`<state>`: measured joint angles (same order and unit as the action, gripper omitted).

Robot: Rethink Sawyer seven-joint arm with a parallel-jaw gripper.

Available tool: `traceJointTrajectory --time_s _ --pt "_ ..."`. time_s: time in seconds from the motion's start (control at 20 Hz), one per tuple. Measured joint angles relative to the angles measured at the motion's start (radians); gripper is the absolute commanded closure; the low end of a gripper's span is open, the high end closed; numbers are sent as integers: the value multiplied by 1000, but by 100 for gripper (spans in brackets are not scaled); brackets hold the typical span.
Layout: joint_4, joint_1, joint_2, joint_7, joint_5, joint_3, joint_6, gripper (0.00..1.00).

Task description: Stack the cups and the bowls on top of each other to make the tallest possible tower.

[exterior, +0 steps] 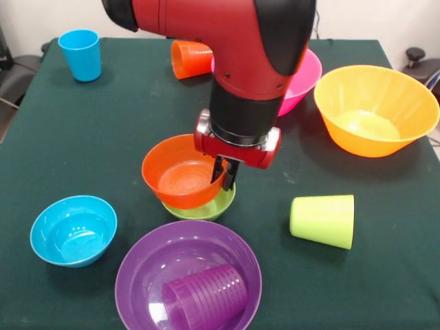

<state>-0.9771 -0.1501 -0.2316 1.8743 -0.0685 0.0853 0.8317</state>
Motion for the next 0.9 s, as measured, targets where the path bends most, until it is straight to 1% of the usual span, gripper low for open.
traceJointTrajectory --time_s 0.25,0.9 --pt "0 -4 13 0 0 7 0 100" --pt "0 1 15 0 0 32 0 100"
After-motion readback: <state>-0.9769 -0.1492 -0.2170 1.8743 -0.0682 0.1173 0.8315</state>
